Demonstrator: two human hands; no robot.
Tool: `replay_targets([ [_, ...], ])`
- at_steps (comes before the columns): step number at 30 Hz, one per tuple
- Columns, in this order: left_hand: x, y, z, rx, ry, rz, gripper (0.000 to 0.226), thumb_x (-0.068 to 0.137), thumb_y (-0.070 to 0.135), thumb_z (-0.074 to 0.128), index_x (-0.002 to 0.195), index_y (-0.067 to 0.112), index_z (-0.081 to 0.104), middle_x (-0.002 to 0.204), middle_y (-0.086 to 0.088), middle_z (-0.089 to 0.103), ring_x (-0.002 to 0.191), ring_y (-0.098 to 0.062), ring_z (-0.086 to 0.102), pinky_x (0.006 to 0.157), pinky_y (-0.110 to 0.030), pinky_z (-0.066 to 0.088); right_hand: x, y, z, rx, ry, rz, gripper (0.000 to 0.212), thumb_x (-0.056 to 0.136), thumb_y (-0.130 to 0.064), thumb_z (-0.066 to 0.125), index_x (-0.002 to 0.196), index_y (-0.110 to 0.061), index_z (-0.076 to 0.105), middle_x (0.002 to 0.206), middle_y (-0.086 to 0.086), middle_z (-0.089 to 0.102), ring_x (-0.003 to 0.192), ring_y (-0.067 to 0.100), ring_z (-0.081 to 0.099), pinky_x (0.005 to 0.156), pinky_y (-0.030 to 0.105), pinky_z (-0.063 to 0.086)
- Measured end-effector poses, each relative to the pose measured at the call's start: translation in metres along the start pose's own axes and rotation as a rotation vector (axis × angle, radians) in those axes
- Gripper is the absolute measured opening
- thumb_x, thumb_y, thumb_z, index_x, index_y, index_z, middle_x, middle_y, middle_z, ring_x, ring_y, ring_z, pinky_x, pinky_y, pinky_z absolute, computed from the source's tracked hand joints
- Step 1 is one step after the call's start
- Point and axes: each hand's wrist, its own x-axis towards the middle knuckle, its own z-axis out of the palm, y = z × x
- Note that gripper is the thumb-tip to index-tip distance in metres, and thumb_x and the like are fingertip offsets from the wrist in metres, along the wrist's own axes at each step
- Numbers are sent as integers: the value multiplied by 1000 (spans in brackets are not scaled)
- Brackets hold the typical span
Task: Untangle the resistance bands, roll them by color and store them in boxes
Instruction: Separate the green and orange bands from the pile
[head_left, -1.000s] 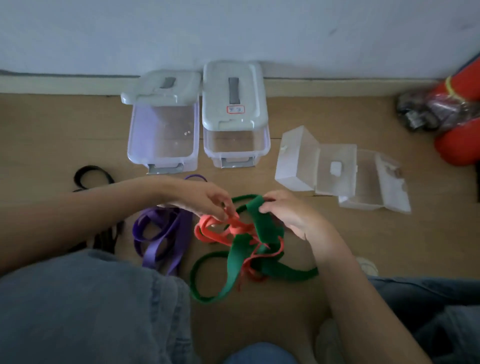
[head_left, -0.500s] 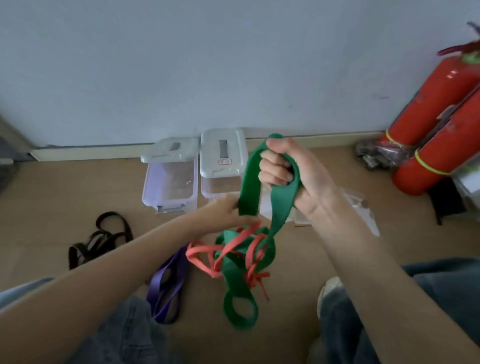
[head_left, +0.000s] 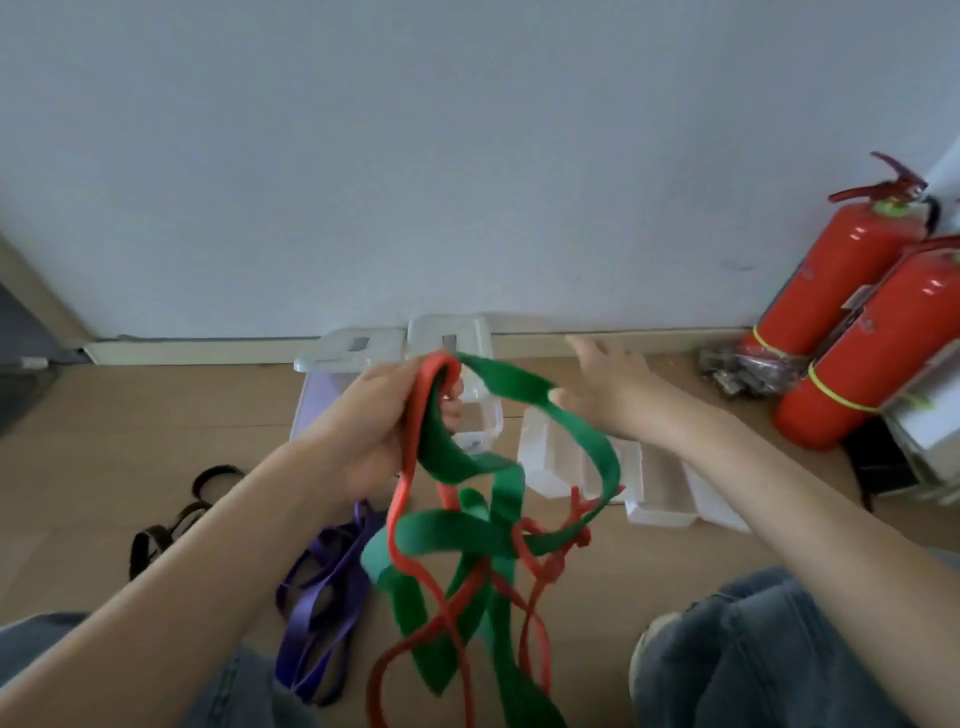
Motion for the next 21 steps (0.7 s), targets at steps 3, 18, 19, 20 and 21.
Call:
replay_targets([
  [3, -4, -17, 9, 48, 69, -71, 29, 94, 20, 48, 70, 8, 58, 61, -4, 53, 49, -12, 49, 52, -22, 46, -11, -15, -2, 421, -194, -198, 59, 84, -64, 44, 127, -24, 48, 123, -1, 61, 101, 7, 62, 84, 27, 49],
  [18, -4, -21, 5, 314, -373, -180, 42, 84, 56, 50, 100, 21, 66, 97, 4, 69, 93, -19, 67, 80, -33, 53, -20, -35, -2, 1140, -76, -228, 15, 83, -21, 67, 89, -8, 63, 68, 0, 70, 63, 18, 68, 51, 23, 53],
  [19, -4, -32, 10, 447, -403, -184, 30, 84, 45, 59, 101, 20, 65, 93, 5, 70, 90, -16, 68, 80, -30, 52, -18, -35, -2, 1004, -56, -176, 13, 86, -20, 65, 87, -7, 62, 63, -1, 67, 58, 17, 67, 49, 25, 53],
  [20, -2, -40, 13, 553, -367, -164, 22, 84, 33, 65, 100, 19, 63, 87, 5, 70, 85, -14, 68, 79, -28, 52, -17, -32, -1, 878, -57, -131, 13, 89, -20, 62, 87, -7, 61, 59, -2, 67, 55, 17, 67, 49, 26, 54],
  [21, -1, -41, 13, 645, -295, -126, 15, 83, 24, 68, 96, 18, 62, 81, 5, 68, 76, -10, 67, 75, -24, 51, -17, -30, -1, 793, -83, -93, 15, 91, -20, 59, 87, -5, 61, 59, -1, 68, 56, 17, 68, 51, 28, 55],
])
